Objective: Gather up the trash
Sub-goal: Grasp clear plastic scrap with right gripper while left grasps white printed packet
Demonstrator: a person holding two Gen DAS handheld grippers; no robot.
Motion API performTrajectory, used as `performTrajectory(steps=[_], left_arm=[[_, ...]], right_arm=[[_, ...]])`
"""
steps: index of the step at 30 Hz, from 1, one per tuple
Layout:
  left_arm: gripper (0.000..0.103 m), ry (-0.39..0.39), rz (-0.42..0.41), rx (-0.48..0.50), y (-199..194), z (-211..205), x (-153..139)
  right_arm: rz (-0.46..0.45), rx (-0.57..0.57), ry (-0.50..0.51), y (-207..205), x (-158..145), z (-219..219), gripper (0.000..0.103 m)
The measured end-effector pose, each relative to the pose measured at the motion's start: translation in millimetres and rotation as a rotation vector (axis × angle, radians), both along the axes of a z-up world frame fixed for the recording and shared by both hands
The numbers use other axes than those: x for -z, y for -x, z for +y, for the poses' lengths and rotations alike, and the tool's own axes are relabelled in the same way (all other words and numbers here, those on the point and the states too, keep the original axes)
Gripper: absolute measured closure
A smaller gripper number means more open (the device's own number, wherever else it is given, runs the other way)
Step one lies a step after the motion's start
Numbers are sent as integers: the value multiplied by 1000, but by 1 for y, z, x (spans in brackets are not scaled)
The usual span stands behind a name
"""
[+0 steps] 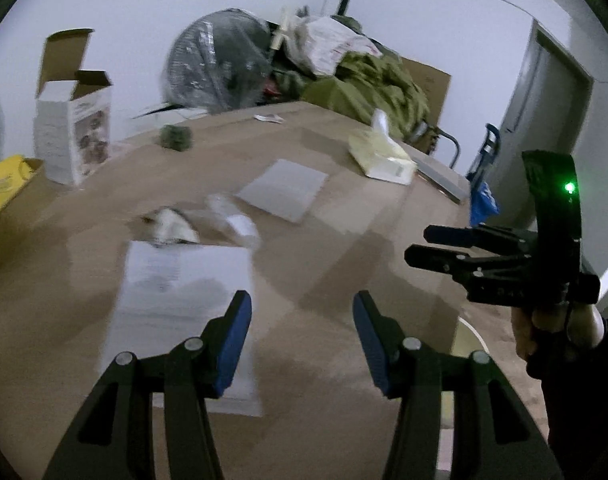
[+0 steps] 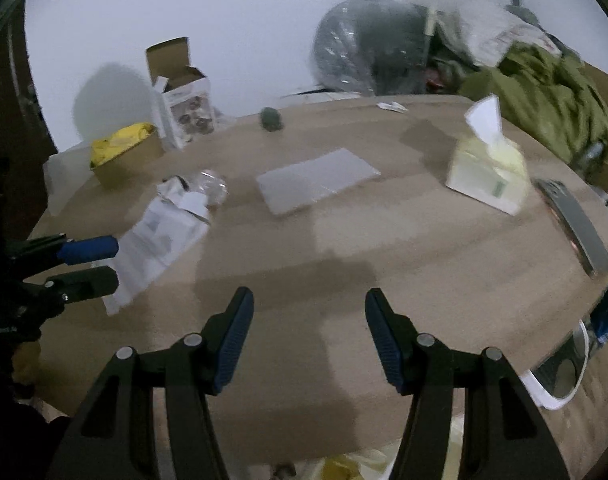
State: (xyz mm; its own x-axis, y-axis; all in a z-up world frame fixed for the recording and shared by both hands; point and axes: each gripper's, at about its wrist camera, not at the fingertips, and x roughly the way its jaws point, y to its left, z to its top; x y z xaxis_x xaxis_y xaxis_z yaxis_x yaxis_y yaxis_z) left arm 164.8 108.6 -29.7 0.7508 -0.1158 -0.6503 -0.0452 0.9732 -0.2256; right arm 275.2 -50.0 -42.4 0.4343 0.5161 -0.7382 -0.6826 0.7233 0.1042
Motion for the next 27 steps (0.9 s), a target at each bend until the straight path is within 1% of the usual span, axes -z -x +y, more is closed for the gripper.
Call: performTrajectory(steps=[7,15,22,27], left_arm=[[50,-8,-4,-97,6,36,-3],[50,-15,4,-177,7,67,-1],[50,-13,20,-213,3,84,3],[50,-12,27,-216,0,91,6]], right_arm=[[26,-76,-35,-15,-1,42,47],[40,-166,-60,-27,4,97,47],[50,-216,-65,-34,9,136,47],[76,-230,-60,-40,16,156,47]])
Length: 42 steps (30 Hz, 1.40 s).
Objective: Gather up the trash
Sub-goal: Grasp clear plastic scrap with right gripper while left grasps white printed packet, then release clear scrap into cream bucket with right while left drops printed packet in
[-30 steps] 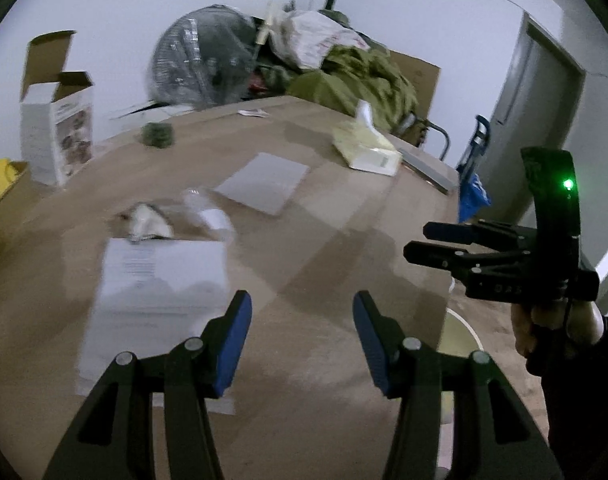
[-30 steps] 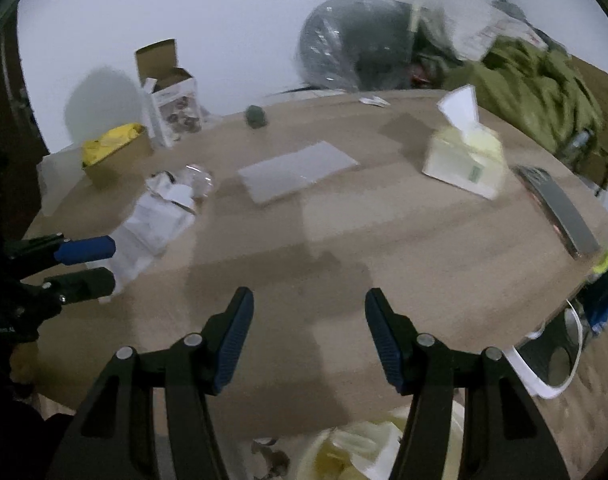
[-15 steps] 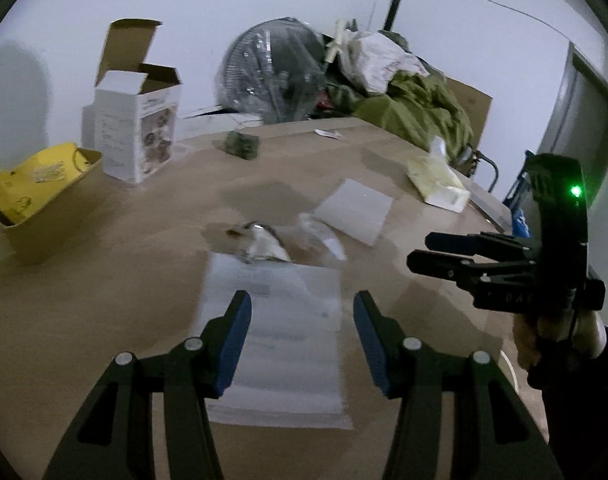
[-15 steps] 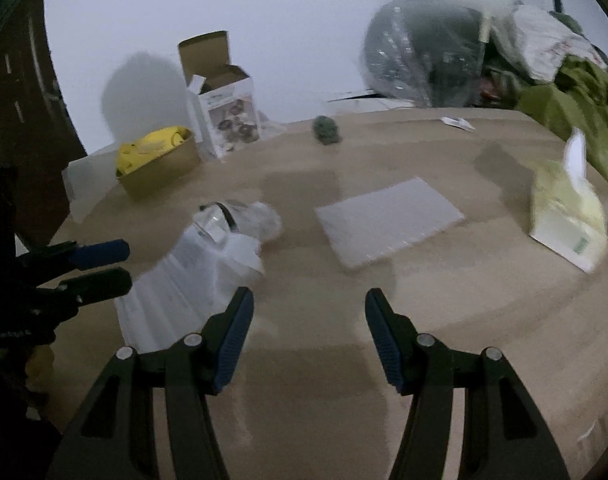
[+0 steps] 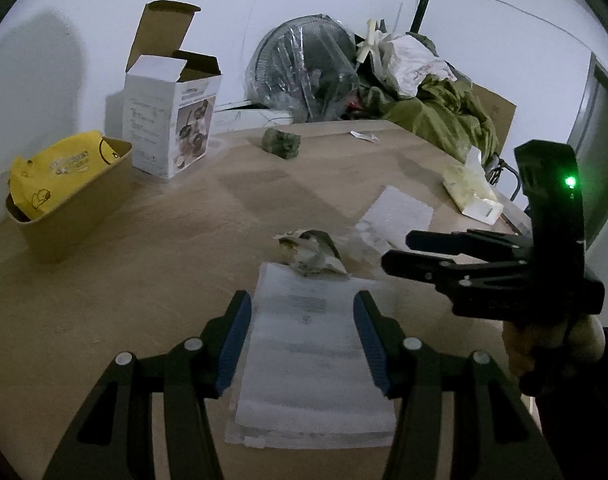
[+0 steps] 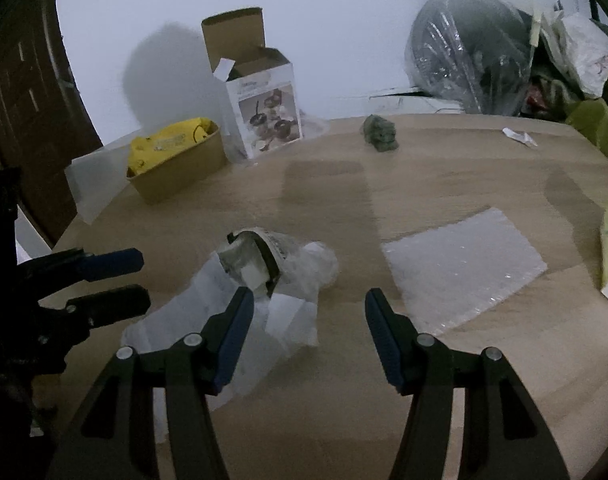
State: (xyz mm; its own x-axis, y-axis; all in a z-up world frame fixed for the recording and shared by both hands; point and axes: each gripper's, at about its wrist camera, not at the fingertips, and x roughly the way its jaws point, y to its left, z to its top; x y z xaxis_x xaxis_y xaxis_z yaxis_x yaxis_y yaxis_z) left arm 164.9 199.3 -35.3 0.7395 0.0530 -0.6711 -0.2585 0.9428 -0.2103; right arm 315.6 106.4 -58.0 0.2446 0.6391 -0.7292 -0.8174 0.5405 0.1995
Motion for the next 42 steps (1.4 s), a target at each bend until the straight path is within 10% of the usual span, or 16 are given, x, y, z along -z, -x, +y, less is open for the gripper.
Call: performTrajectory(steps=[11,40,42], left_arm=[[50,-33,32,68,-25,6,-1],[43,-104,190,70,-43,-12,31],[55,-117,190,76,-42,-17,31]], right_arm=[[41,-2,-9,-4,9,11,91],[-9,143,-82,-8,-12,-86,91],[-8,159,-84,-7,-12,-95,91]])
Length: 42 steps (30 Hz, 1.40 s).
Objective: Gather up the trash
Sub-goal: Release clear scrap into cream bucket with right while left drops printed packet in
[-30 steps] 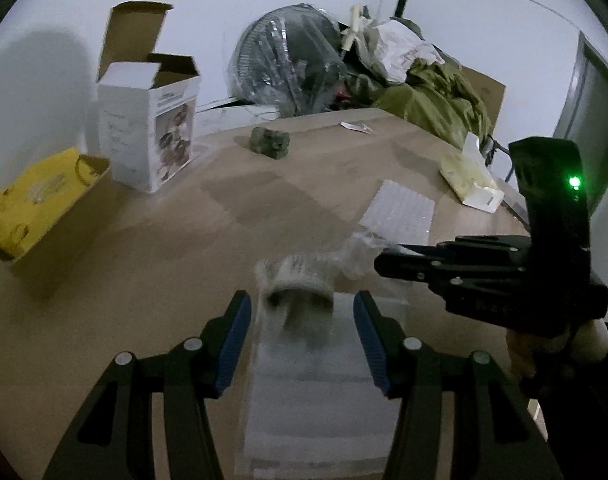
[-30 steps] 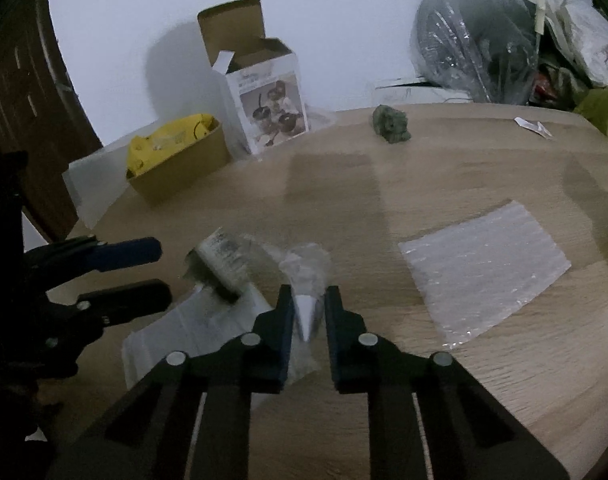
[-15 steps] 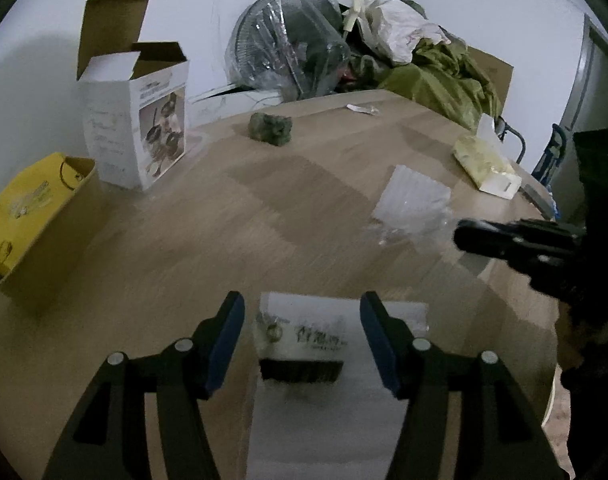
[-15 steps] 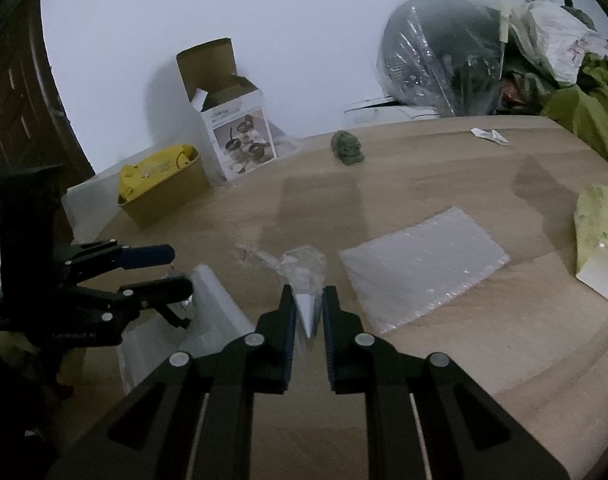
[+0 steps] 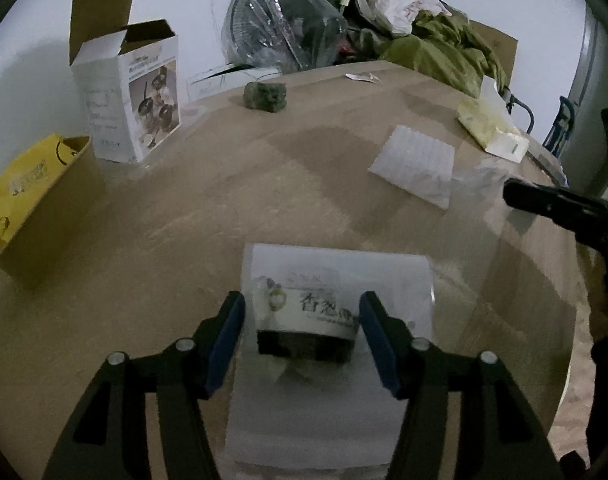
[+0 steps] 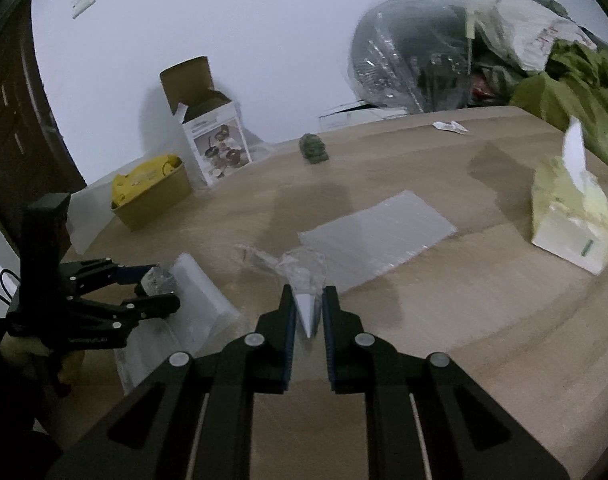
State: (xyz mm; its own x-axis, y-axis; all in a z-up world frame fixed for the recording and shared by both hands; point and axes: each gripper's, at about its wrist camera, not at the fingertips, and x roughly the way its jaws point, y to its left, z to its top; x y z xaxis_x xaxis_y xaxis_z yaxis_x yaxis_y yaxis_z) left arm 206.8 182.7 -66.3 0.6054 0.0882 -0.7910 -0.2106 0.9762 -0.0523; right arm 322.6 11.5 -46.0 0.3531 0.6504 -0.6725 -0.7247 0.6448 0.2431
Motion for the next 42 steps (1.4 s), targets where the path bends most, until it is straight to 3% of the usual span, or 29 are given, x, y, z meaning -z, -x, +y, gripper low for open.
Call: performTrajectory(steps=[1,4,8,24,42], left_arm=[[62,-1,5,3,0,-2,0],[70,-10,-2,13,2,-9,-2],[73,-14,-25,28,5,-18,-9],[74,-6,-108,132,12,-70,-41],[74,7,-135,266,20,-125,-48]], right_arm=[[-2,7,-1,1,0,-4,91],[-7,20,-4,3,-2,-15,91],[-9,42,0,5,-2,-29,91],[-33,119,-6,27,-9,-83,91],[-50,222,0,62,-14,-148,91]])
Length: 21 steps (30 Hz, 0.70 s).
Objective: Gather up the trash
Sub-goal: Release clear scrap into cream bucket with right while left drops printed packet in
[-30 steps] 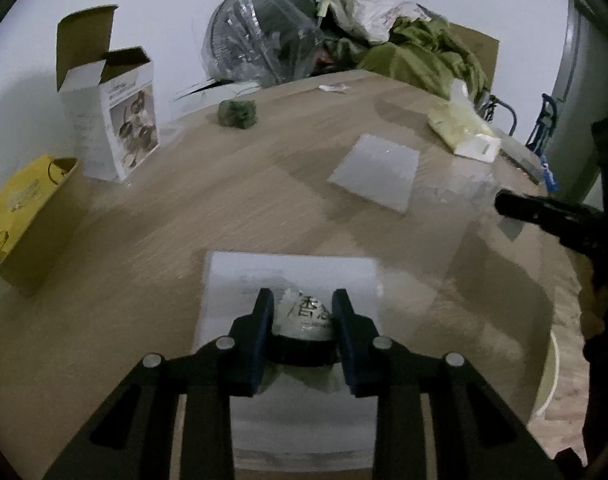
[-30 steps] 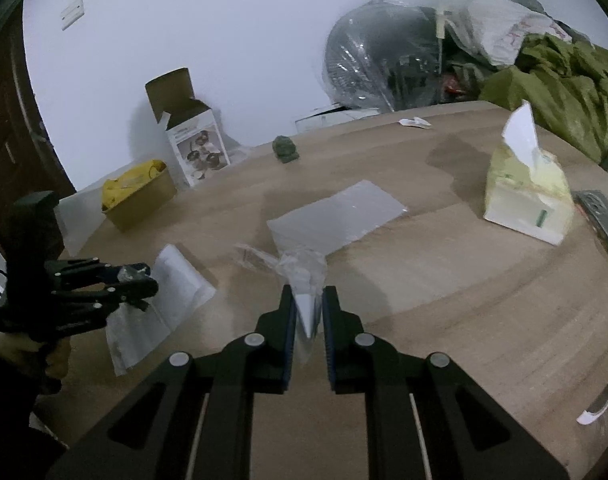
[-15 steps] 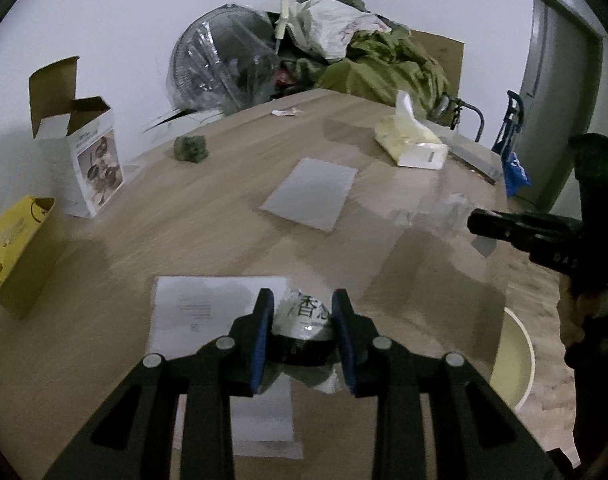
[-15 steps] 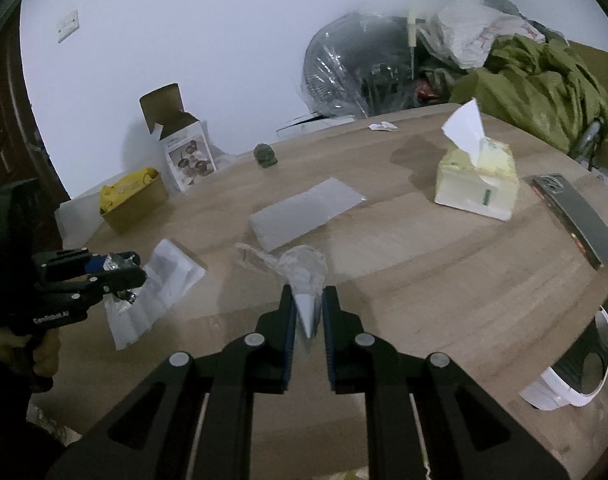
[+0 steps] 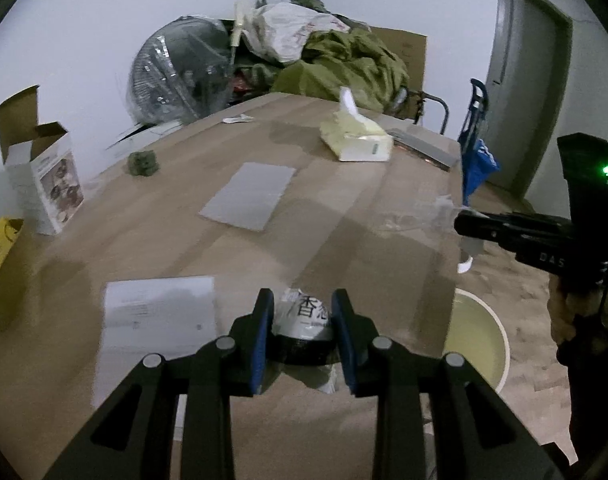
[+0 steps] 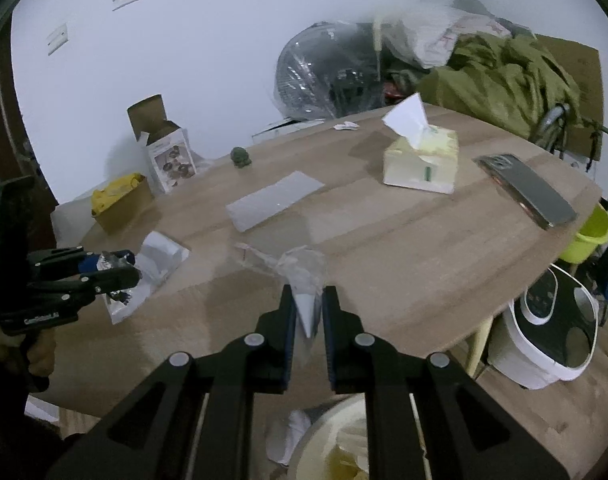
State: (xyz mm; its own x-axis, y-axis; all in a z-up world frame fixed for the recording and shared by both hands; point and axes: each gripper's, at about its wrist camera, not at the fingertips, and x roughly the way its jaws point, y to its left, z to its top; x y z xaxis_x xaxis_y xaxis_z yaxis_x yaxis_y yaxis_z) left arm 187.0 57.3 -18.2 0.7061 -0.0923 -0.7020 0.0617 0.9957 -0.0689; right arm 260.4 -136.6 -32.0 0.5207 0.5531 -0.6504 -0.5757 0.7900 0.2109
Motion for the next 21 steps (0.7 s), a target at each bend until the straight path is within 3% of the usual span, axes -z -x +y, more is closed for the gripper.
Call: performTrajectory(steps=[21], left_arm=[[74,48,-13,248,-6,-99,10]], right_arm=[[49,227,55,47,21,-111,91]])
